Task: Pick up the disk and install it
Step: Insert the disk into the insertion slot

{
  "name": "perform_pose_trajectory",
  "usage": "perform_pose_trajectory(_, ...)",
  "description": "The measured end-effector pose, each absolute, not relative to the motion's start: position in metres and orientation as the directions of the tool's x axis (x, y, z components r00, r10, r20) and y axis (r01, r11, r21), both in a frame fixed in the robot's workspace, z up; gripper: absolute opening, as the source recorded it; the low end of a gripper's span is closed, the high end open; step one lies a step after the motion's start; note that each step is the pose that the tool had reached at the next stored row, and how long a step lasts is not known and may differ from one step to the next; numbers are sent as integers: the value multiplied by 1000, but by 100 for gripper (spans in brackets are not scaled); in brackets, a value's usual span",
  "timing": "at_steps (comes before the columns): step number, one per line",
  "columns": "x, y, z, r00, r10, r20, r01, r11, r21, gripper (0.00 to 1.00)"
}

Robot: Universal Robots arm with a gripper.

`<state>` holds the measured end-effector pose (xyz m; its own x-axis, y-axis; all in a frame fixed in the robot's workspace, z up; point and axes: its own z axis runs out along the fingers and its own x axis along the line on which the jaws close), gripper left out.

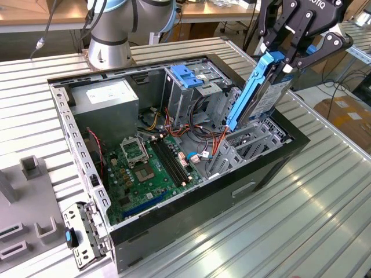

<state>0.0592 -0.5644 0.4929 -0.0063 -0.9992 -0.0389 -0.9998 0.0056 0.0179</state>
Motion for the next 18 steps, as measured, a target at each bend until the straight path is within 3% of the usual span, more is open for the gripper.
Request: perform_pose_trajectory(18,70,-565,475,-4,-999,-39,-1000,3,26,37)
